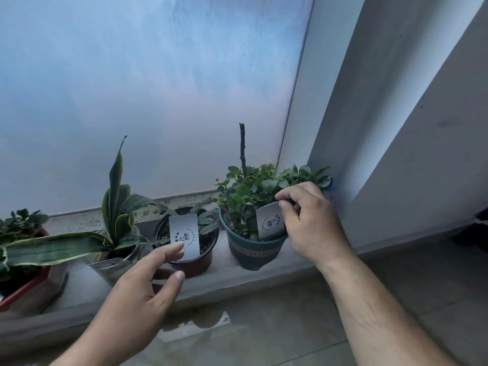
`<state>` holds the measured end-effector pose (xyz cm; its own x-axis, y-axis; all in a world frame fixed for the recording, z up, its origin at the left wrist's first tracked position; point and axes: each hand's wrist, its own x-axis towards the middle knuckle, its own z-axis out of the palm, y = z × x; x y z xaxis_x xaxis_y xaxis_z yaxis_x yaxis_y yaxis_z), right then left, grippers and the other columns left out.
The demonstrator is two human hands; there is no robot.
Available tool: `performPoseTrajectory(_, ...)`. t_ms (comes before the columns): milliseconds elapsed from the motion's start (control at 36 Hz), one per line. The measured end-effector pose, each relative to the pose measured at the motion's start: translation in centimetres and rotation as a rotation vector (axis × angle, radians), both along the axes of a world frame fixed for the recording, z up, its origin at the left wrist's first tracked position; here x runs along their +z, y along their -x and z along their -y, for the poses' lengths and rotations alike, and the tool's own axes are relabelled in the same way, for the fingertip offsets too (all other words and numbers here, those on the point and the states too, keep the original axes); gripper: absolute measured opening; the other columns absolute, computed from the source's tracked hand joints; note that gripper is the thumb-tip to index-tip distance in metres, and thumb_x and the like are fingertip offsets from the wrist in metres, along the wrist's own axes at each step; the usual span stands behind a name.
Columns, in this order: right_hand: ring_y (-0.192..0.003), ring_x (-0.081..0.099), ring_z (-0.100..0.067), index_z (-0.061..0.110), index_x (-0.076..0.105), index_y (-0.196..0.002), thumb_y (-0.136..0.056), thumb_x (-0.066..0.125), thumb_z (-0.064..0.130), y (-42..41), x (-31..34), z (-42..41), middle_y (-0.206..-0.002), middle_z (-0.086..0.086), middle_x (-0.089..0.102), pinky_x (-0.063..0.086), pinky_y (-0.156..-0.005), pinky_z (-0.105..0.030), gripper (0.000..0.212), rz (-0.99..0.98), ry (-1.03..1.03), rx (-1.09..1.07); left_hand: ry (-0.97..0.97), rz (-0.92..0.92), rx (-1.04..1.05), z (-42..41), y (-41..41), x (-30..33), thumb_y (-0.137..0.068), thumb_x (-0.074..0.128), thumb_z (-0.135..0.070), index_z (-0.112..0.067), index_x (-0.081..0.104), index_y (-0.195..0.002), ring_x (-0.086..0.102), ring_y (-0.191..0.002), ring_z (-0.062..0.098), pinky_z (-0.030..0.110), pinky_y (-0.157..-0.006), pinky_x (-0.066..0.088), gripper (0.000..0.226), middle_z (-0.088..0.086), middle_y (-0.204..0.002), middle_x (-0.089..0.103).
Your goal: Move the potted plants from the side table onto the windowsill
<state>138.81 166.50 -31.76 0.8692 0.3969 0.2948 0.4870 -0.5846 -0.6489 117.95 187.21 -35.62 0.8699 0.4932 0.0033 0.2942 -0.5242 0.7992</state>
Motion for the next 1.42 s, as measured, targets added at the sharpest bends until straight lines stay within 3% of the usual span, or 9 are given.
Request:
performPoseTrajectory(111,-0.096,0.059,-0.013,0.022,0.071,-0.099,-0.099,0.058,0.014,-0.2,0.0,0.2,-0.102,0.007,0.062,0.043,-0.077,-0.016,0.016,-0.052,-0.039,-0.007,0.004,-0.012,-0.016,0.5,-0.1,-0.2,-0.089,0.070,-0.023,-0.052,0.057,-0.124,0.064,-0.104,0.000,0.039,-0.094,0.054,0.047,-0.031,-0.118,0.065)
performPoseTrajectory(222,-0.091,0.066,-0.016,0.027,0.068,-0.092,-0.098,0.058,0.014,-0.5,-0.1,0.3,-0.095,0.006,0.067,0.054,-0.080,-0.028,0.018,-0.107,-0.118,-0.024,0.004,-0.033,-0.034,0.6,0.1,-0.2,-0.089,0.069,-0.022,-0.052,0.058,-0.121,0.065,-0.100,-0.001,0.034,-0.088,0.055,0.046,-0.032,-0.118,0.064)
performPoseTrajectory(389,-0.094,0.058,-0.014,0.021,0.071,-0.100,-0.100,0.054,0.010,-0.2,0.1,0.3,-0.101,0.006,0.063,0.042,-0.075,-0.018,0.020,-0.070,-0.030,0.015,-0.011,-0.048,-0.037,0.6,0.2,-0.1,-0.089,0.070,-0.024,-0.052,0.057,-0.123,0.064,-0.102,-0.003,0.030,-0.087,0.055,0.046,-0.034,-0.117,0.063)
performPoseTrajectory(556,-0.089,0.056,-0.015,0.021,0.068,-0.097,-0.102,0.049,0.011,-0.1,0.5,0.6,-0.097,0.005,0.059,0.048,-0.073,-0.030,0.022,-0.035,0.028,0.056,0.021,-0.041,-0.051,1.0,0.0,0.1,-0.089,0.070,-0.020,-0.049,0.058,-0.121,0.066,-0.099,0.000,0.033,-0.086,0.055,0.045,-0.035,-0.117,0.062)
performPoseTrajectory(1000,-0.099,0.059,-0.010,0.020,0.074,-0.111,-0.100,0.056,0.011,0.0,0.5,0.6,-0.110,0.005,0.069,0.035,-0.074,-0.003,0.023,-0.057,0.021,-0.009,0.011,-0.077,-0.049,1.0,-0.1,0.3,-0.089,0.070,-0.023,-0.052,0.056,-0.122,0.065,-0.100,-0.003,0.034,-0.088,0.055,0.046,-0.029,-0.118,0.065)
performPoseTrajectory(1194,-0.114,0.063,-0.014,0.019,0.072,-0.126,-0.099,0.055,0.009,0.0,0.5,0.9,-0.124,0.001,0.071,0.042,-0.095,-0.018,0.033,-0.013,0.046,-0.017,0.004,-0.099,-0.056,0.9,-0.2,0.5,-0.089,0.070,-0.025,-0.049,0.056,-0.126,0.065,-0.103,-0.002,0.035,-0.090,0.055,0.046,-0.034,-0.120,0.061)
performPoseTrajectory(1333,-0.108,0.066,-0.016,0.022,0.070,-0.128,-0.099,0.057,0.012,1.1,0.4,1.7,-0.120,0.002,0.072,0.049,-0.090,-0.023,0.033,0.084,0.076,-0.032,0.006,-0.106,-0.042,1.0,-0.4,0.5,-0.088,0.071,-0.023,-0.053,0.057,-0.121,0.066,-0.100,-0.003,0.031,-0.089,0.055,0.046,-0.036,-0.118,0.062)
performPoseTrajectory(1417,-0.093,0.067,-0.012,0.022,0.075,-0.111,-0.096,0.062,0.016,2.2,0.2,2.5,-0.102,0.006,0.075,0.056,-0.079,-0.025,0.021,0.100,0.014,-0.121,0.022,-0.099,-0.042,1.3,-0.8,0.4,-0.088,0.071,-0.020,-0.045,0.060,-0.124,0.066,-0.101,-0.003,0.030,-0.089,0.054,0.045,-0.033,-0.116,0.065)
